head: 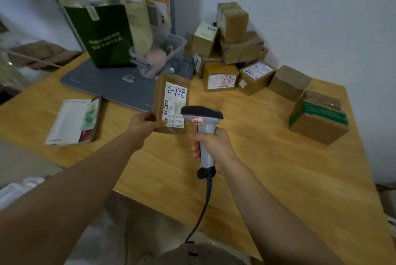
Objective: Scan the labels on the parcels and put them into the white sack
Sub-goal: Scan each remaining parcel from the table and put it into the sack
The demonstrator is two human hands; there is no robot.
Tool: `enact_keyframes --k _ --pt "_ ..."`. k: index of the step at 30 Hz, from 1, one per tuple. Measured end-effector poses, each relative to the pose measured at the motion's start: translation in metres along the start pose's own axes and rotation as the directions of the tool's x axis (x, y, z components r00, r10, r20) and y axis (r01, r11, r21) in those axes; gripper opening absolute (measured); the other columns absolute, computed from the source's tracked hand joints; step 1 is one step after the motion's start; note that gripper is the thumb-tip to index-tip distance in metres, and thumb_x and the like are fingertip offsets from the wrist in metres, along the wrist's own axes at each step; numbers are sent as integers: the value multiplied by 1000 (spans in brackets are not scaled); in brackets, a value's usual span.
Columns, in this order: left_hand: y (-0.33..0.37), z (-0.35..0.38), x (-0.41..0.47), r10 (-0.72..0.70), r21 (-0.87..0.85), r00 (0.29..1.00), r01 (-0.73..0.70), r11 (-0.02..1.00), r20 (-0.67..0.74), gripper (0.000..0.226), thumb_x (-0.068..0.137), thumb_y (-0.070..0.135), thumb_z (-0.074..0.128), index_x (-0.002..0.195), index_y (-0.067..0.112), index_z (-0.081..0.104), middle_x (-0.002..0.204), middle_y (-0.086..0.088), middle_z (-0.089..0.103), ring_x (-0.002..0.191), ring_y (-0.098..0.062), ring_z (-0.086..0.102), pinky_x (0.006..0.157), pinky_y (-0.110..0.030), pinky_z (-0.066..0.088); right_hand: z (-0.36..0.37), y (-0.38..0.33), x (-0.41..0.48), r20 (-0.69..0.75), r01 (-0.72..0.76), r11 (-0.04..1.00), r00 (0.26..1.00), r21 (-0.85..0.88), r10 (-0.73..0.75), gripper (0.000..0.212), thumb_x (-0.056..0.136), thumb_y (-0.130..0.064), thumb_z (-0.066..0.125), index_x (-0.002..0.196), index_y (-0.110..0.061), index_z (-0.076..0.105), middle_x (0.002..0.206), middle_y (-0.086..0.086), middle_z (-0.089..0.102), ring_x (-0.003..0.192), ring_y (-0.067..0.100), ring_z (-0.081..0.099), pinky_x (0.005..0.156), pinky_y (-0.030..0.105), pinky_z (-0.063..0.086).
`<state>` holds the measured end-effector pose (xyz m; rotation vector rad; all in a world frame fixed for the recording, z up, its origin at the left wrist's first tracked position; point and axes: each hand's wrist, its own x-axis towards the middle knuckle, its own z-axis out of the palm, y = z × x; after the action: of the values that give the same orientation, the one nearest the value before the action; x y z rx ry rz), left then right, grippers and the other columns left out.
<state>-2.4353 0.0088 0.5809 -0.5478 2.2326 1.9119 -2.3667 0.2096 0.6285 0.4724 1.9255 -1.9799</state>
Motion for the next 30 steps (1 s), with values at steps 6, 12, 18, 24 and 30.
enact_keyframes --k 6,12,18,24,30 --pt "2 -67 -7 -18 99 997 25 995 -76 16 75 16 79 87 20 70 79 4 70 71 -9 65 61 -19 48 39 2 -4 86 138 932 990 -335 -115 12 82 -11 68 75 -11 59 43 -2 58 37 14 54 42 24 44" --pt "13 -128 -18 -16 343 995 48 938 -97 38 73 17 81 108 11 69 85 4 66 80 -8 60 77 -25 47 68 10 -7 188 275 793 961 -544 -205 14 82 -17 68 75 -17 57 43 -7 58 39 10 56 45 26 48" --pt "10 -154 -27 -54 348 993 89 933 -109 49 72 15 81 117 5 66 95 -4 67 91 -16 63 89 -33 53 90 9 -9 241 336 746 941 -575 -238 16 83 -20 70 81 -24 55 46 -6 59 39 7 56 46 25 49" --pt "4 -171 -35 -68 339 987 114 934 -147 40 73 15 81 110 9 70 104 -9 68 101 -23 63 93 -40 53 104 8 -13 298 400 702 915 -589 -272 17 83 -20 69 82 -27 53 57 -3 61 43 10 57 53 31 55" --pt "1 -182 -40 -76 300 983 125 946 -169 38 71 11 82 107 7 69 104 -10 67 98 -21 63 85 -34 55 113 8 -12 335 440 670 897 -598 -290 15 83 -19 68 81 -24 55 56 -3 60 44 11 58 55 33 56"
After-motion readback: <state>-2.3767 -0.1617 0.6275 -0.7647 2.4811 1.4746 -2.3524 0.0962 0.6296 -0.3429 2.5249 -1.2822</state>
